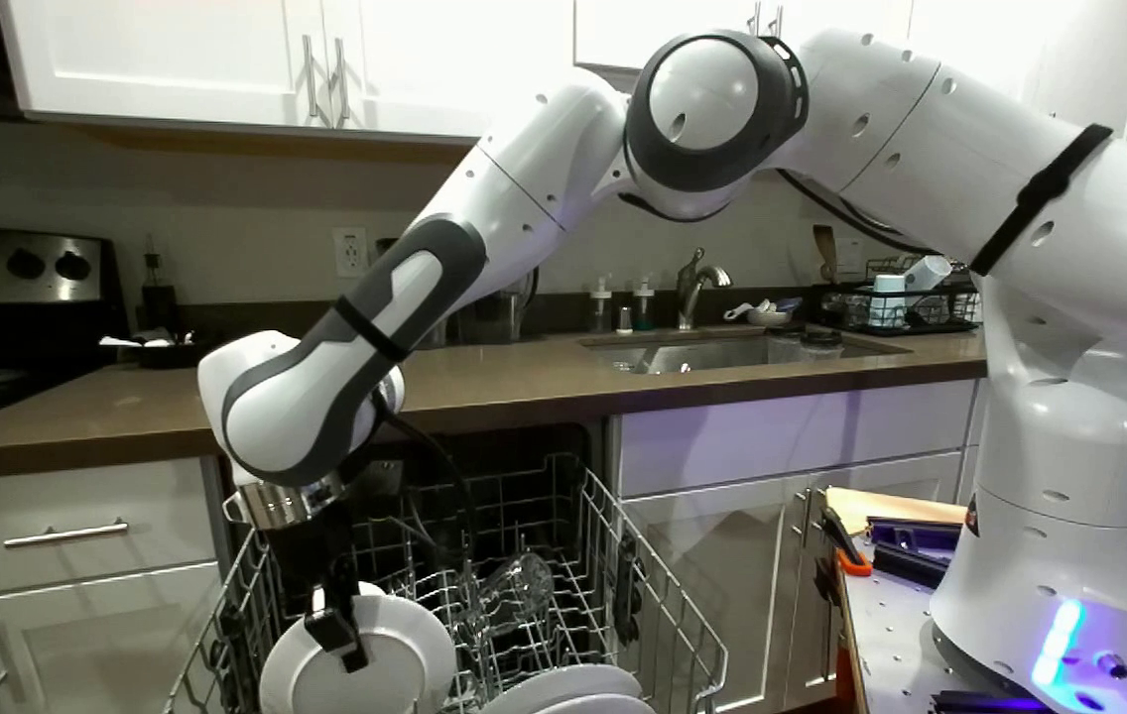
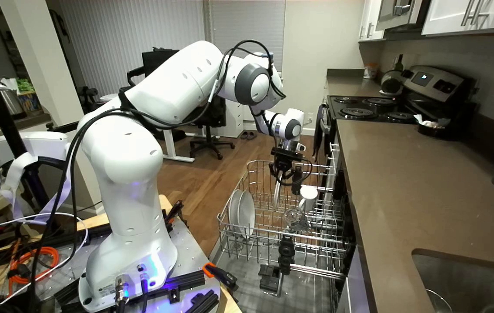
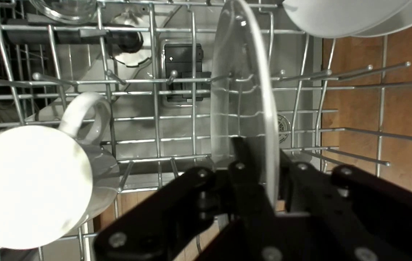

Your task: Pick up the white plate in the dishwasher and move it to the right.

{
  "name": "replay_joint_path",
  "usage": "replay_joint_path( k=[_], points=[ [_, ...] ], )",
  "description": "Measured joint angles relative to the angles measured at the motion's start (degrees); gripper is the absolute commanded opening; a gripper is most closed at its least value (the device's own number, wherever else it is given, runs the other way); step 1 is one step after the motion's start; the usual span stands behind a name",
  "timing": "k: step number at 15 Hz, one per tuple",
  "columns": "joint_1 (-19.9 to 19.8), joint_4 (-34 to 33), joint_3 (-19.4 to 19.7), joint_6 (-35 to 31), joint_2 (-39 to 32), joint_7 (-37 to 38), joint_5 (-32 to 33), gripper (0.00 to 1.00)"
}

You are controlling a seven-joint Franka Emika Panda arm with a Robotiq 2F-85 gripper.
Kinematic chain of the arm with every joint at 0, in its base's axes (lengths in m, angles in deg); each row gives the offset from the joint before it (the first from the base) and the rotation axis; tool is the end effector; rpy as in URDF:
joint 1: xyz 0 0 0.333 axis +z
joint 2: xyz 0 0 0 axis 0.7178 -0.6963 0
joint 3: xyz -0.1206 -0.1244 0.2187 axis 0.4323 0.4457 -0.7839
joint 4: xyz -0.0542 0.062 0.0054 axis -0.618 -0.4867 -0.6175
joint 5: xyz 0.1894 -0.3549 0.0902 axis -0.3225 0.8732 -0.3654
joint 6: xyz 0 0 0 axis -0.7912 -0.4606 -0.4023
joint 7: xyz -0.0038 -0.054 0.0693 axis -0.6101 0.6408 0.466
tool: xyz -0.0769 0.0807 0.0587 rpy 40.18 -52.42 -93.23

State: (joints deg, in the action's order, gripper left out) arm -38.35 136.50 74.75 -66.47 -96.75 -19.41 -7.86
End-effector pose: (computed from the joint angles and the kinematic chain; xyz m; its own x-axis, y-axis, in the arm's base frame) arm 0.6431 0.1751 0.0282 0.7605 0.6012 -0.2453 0.5899 -0.7976 -0.1259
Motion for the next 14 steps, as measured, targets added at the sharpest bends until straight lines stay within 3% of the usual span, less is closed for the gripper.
replay_joint_path(
  k=[8,14],
  points=[
    [0.1,1.6,-0.5,8.0,6.1,0.0,0.0,0.97],
    [0.2,14.1,-1.7,8.5,19.3,0.0,-0.5,1.0]
  ],
)
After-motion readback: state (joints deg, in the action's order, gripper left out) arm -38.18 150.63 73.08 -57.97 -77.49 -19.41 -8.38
